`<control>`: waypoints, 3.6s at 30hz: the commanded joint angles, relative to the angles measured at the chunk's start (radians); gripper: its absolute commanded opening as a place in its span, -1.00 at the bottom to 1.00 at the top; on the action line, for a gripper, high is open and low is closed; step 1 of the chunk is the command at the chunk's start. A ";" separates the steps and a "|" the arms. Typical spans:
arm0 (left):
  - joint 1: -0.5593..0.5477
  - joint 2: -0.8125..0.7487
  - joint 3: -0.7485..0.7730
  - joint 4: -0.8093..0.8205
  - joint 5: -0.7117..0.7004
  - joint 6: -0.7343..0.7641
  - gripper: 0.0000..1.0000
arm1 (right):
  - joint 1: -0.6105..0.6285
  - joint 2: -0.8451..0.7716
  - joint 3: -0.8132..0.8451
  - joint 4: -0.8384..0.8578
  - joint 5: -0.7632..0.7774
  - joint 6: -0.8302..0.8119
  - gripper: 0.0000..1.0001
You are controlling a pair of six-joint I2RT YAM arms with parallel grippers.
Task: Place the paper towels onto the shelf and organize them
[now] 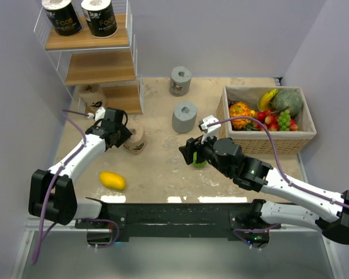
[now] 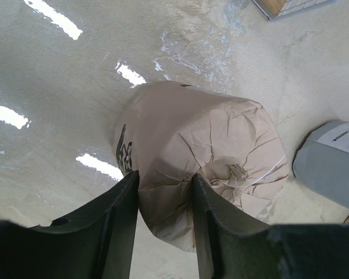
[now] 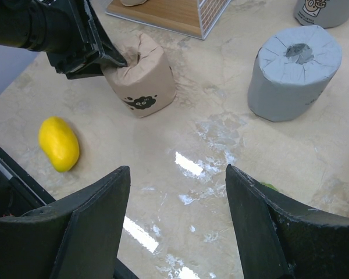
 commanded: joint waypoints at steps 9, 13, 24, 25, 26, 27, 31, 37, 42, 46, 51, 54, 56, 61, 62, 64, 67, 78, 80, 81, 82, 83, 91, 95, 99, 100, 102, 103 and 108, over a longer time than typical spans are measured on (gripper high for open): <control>0.186 0.016 0.168 0.066 -0.012 0.002 -0.25 | 0.002 -0.053 0.043 0.002 0.035 -0.003 0.40; 0.192 0.030 0.211 0.141 -0.074 -0.008 -0.25 | 0.002 -0.053 0.051 0.002 0.037 -0.005 0.40; 0.197 0.089 0.177 0.411 -0.114 -0.034 -0.21 | 0.002 -0.081 0.112 -0.049 0.037 0.003 0.40; 0.198 0.102 0.165 0.436 -0.109 -0.035 -0.21 | 0.002 -0.087 0.116 -0.050 0.040 0.003 0.40; 0.198 0.111 0.159 0.463 -0.107 -0.032 -0.21 | 0.002 -0.091 0.122 -0.052 0.049 0.009 0.40; 0.198 0.121 0.156 0.503 -0.103 -0.032 -0.21 | 0.001 -0.091 0.129 -0.066 0.064 0.019 0.40; 0.198 0.194 0.163 0.572 -0.112 -0.031 -0.20 | 0.002 -0.084 0.160 -0.103 0.080 0.036 0.40; 0.201 0.262 0.166 0.643 -0.124 -0.034 -0.20 | 0.002 -0.096 0.178 -0.118 0.083 0.056 0.39; 0.212 0.309 0.183 0.672 -0.130 -0.037 -0.20 | 0.002 -0.090 0.195 -0.133 0.090 0.067 0.40; 0.213 0.343 0.183 0.723 -0.135 -0.031 -0.17 | 0.002 -0.085 0.197 -0.136 0.097 0.072 0.39; 0.217 0.395 0.191 0.796 -0.124 -0.014 -0.20 | 0.002 -0.088 0.186 -0.121 0.095 0.075 0.40; 0.218 0.417 0.206 0.813 -0.127 -0.003 -0.17 | 0.002 -0.087 0.194 -0.127 0.097 0.070 0.40; 0.218 0.426 0.211 0.831 -0.134 0.008 -0.09 | 0.002 -0.087 0.198 -0.132 0.098 0.067 0.39; 0.220 0.449 0.234 0.839 -0.138 0.037 0.21 | 0.002 -0.099 0.201 -0.141 0.100 0.070 0.39; 0.220 0.445 0.234 0.836 -0.138 0.040 0.28 | 0.002 -0.102 0.200 -0.143 0.098 0.073 0.40; 0.220 0.428 0.229 0.829 -0.140 0.051 0.47 | 0.002 -0.107 0.201 -0.150 0.097 0.076 0.40; 0.220 0.386 0.213 0.812 -0.143 0.066 0.57 | 0.002 -0.113 0.200 -0.158 0.092 0.081 0.40; 0.218 0.251 0.151 0.710 -0.155 0.083 0.59 | 0.002 -0.124 0.188 -0.158 0.057 0.085 0.40; 0.218 0.237 0.139 0.689 -0.157 0.078 0.55 | 0.002 -0.130 0.180 -0.152 0.055 0.082 0.40; 0.218 0.234 0.136 0.677 -0.155 0.069 0.53 | 0.002 -0.130 0.175 -0.149 0.057 0.084 0.40; 0.218 0.230 0.131 0.657 -0.150 0.066 0.50 | 0.002 -0.130 0.171 -0.147 0.057 0.082 0.40; 0.218 0.225 0.116 0.651 -0.141 0.061 0.45 | 0.002 -0.128 0.168 -0.143 0.057 0.082 0.41; 0.192 0.253 0.053 0.701 -0.127 0.055 0.23 | 0.002 -0.111 0.162 -0.126 0.037 0.073 0.41; 0.192 0.319 0.091 0.712 -0.111 0.049 0.22 | 0.002 -0.111 0.160 -0.120 0.040 0.064 0.41; 0.192 0.386 0.154 0.713 -0.103 0.054 0.22 | 0.004 -0.105 0.157 -0.109 0.066 0.055 0.40; 0.192 0.410 0.177 0.713 -0.095 0.055 0.22 | 0.004 -0.096 0.157 -0.109 0.070 0.053 0.40; 0.192 0.434 0.199 0.718 -0.084 0.055 0.22 | 0.002 -0.085 0.160 -0.109 0.083 0.044 0.40; 0.192 0.453 0.217 0.721 -0.077 0.055 0.23 | 0.002 -0.072 0.163 -0.110 0.087 0.041 0.40; 0.192 0.480 0.245 0.717 -0.054 0.060 0.25 | 0.004 -0.030 0.174 -0.110 0.107 0.029 0.40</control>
